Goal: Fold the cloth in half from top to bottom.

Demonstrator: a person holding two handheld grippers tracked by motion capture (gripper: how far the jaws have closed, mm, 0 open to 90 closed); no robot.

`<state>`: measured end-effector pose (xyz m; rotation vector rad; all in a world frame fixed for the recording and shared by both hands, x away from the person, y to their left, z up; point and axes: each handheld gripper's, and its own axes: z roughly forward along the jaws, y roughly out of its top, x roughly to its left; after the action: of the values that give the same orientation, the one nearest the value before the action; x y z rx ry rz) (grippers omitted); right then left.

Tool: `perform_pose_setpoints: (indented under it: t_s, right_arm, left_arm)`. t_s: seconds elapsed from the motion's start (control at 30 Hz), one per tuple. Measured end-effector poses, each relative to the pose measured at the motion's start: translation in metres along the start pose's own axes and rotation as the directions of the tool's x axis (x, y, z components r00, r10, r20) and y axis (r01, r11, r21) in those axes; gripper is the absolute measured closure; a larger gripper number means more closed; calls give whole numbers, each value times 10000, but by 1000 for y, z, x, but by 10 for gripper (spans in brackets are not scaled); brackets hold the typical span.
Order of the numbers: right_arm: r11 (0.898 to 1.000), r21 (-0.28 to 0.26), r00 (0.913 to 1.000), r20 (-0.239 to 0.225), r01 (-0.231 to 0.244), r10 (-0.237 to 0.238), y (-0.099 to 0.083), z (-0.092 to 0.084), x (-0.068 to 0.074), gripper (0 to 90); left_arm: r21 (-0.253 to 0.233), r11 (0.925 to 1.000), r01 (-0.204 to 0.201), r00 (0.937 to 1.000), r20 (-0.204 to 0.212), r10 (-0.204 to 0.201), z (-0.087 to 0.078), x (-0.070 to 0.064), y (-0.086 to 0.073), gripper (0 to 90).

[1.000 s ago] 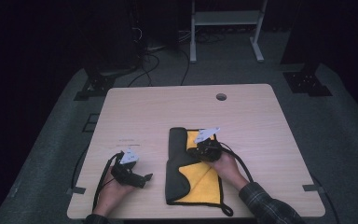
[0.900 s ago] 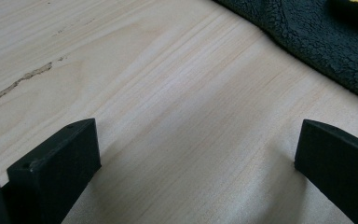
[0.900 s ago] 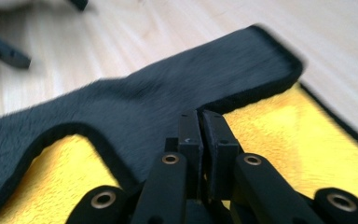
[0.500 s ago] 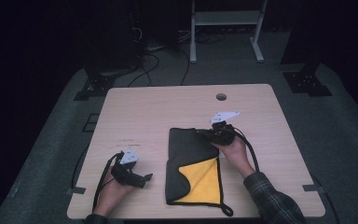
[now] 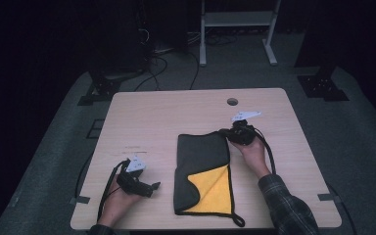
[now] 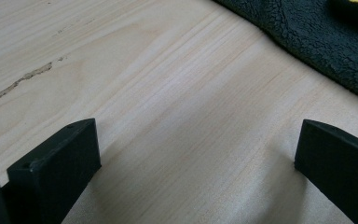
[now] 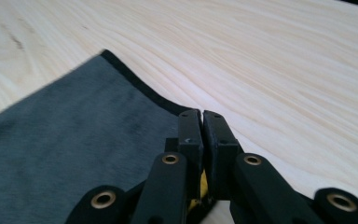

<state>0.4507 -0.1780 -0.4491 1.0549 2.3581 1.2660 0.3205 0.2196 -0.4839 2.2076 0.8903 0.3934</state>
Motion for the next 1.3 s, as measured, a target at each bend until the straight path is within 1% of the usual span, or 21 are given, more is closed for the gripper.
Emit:
perform_pose_setpoints:
  t_s: [0.13, 0.2, 0.3, 0.33, 0.37, 0.4, 0.43, 0.47, 0.53, 0.63, 0.7, 0.73, 0.8, 0.9, 0.93, 0.97, 1.03, 1.13, 1.23, 1.27, 1.3]
  right_arm:
    - [9996, 218, 9996, 233, -174, 169, -6, 6, -9, 854]
    - [9991, 365, 9993, 296, -223, 212, -8, 9, -11, 853]
    - [9982, 577, 9988, 466, -179, 152, -12, 14, -13, 851]
    - [9974, 705, 9982, 593, -170, 128, -14, 16, -13, 848]
    - [9969, 782, 9976, 685, -109, 55, -16, 17, -14, 827]
    - [9965, 829, 9960, 890, -108, 34, -17, 18, -14, 761]
    - [9967, 776, 9945, 1033, -234, 153, -18, 17, -15, 711]
    - [9968, 685, 9937, 1068, -400, 325, -18, 16, -17, 671]
    - [9966, 382, 9926, 1006, -725, 683, -18, 11, -22, 650]
    - [9972, 132, 9919, 1046, -739, 721, -16, 0, -25, 629]
    - [9982, 107, 9929, 1038, -598, 584, -16, -5, -24, 618]
    - [9983, 128, 9940, 939, -573, 558, -16, -9, -23, 615]
    - [9990, 79, 9952, 887, -433, 424, -17, -13, -20, 612]
    - [9993, 56, 9980, 521, -373, 370, -19, -19, -14, 612]
    - [9993, 113, 9988, 331, -356, 352, -20, -20, -10, 602]
    - [9993, 188, 9992, 260, -316, 312, -19, -21, -8, 593]
    - [9997, 212, 9999, 68, -129, 127, -19, -23, 1, 592]
    - [9997, 156, 9992, -367, 171, -165, -18, -28, 16, 576]
    - [9991, 118, 9953, -890, 398, -386, -17, -30, 33, 568]
    - [9988, 31, 9926, -1107, 498, -492, -16, -31, 41, 568]
    - [9984, 34, 9906, -1251, 560, -552, -16, -31, 46, 567]
  left_arm:
    - [-23, 10000, 6, 10000, -6, -6, 0, 0, 0, 0]
    - [-2, 10000, 0, 10000, 0, 0, 0, 0, 0, 0]
    - [1, 10000, -1, 10000, 0, 1, 0, 0, 0, 0]
    - [4, 10000, 4, 10000, 0, -4, 0, 0, 0, 0]
    - [5, 10000, 2, 10000, 1, -2, 0, 0, 0, 0]
    - [8, 10000, 1, 10000, 1, -1, 0, 0, 0, 0]
    - [9, 10000, 2, 10000, 1, -2, 0, 0, 0, 0]
    - [8, 10000, 3, 10000, 2, -3, 0, 0, 0, 0]
    - [7, 10000, 3, 10000, 0, -3, 0, 0, 0, 0]
    - [1, 10000, 1, 10000, -1, -1, 0, 0, 0, 0]
    - [-3, 10000, 0, 10000, -2, 0, 0, 0, 0, 0]
    - [-2, 10000, -1, 10000, -1, 1, 0, 0, 0, 0]
    - [7, 10000, 2, 10000, -1, -2, 0, 0, 0, 0]
    - [6, 10000, 3, 10000, 1, -3, 0, 0, 0, 0]
    - [5, 10000, 4, 10000, 1, -4, 0, 0, 0, 0]
    - [5, 10000, 0, 10000, -1, 0, 0, 0, 0, 0]
    - [6, 10000, 0, 10000, 0, 0, 0, 0, 0, 0]
    - [7, 10000, 0, 10000, -1, 0, 0, 0, 0, 0]
    - [6, 10000, 0, 10000, 0, 0, 0, 0, 0, 0]
    - [8, 10000, -3, 10000, 0, 3, 0, 0, 0, 0]
    - [7, 10000, -1, 10000, 2, 1, 0, 0, 0, 0]
